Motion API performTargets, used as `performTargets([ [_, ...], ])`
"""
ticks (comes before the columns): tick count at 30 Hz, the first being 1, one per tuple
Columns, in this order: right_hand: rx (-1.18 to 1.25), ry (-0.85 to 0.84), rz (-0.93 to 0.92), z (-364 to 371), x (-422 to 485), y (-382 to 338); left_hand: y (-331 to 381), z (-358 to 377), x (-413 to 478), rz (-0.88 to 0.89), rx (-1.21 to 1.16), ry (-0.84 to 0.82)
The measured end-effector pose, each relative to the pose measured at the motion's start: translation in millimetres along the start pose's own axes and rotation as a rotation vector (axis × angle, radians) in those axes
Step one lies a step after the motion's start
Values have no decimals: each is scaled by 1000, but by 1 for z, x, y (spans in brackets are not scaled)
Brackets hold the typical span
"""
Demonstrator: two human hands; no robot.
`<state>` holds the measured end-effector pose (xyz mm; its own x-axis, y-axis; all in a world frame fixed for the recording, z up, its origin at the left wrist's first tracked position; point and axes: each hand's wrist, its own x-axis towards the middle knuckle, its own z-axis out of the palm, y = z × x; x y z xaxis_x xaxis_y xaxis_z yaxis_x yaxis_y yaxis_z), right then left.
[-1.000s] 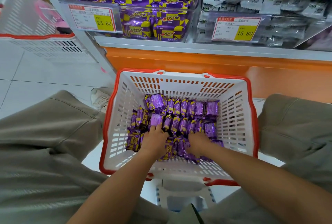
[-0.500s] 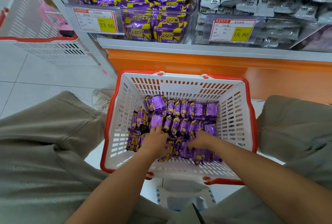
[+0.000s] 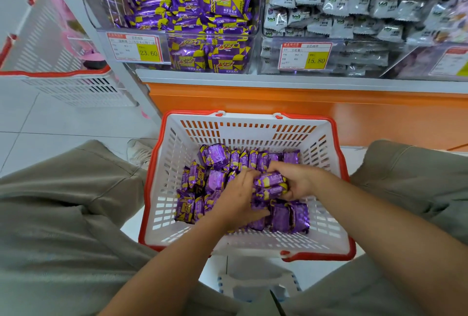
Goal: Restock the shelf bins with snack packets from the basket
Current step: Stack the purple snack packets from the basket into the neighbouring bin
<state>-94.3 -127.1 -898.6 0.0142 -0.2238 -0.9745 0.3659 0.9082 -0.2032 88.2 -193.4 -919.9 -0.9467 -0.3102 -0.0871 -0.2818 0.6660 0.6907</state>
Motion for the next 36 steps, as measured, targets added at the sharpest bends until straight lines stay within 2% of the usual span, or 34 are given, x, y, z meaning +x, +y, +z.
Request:
performTargets([
  [5, -76, -60, -60, 8, -16, -7, 11, -15, 4, 11, 63, 108],
  [9, -54, -131, -186, 12, -28, -14, 16, -25, 0, -121, 7, 169],
  [11, 13, -155, -258, 11, -37, -17, 19, -33, -1, -298, -198, 249],
  [15, 11, -115, -442, 12, -52, -23, 23, -48, 1, -672, -842, 391],
  [17, -79, -62, -509, 17, -55, -21, 26, -54, 3, -717, -1106, 466],
  [19, -153, -78, -549, 25, -55, -17, 28, -58, 4, -686, -1224, 432],
  [22, -176, -121, -645, 30, -54, -9, 29, -59, 1, -602, -1179, 289],
  [28, -344, 134, -904, 26, -54, -5, 38, -63, -4, -590, -986, 221],
  [32, -644, 255, -1022, 22, -72, -14, 26, -74, -3, -339, -815, 224],
  [36, -714, 249, -1079, 21, -90, -18, 33, -85, -1, -238, -666, 166],
])
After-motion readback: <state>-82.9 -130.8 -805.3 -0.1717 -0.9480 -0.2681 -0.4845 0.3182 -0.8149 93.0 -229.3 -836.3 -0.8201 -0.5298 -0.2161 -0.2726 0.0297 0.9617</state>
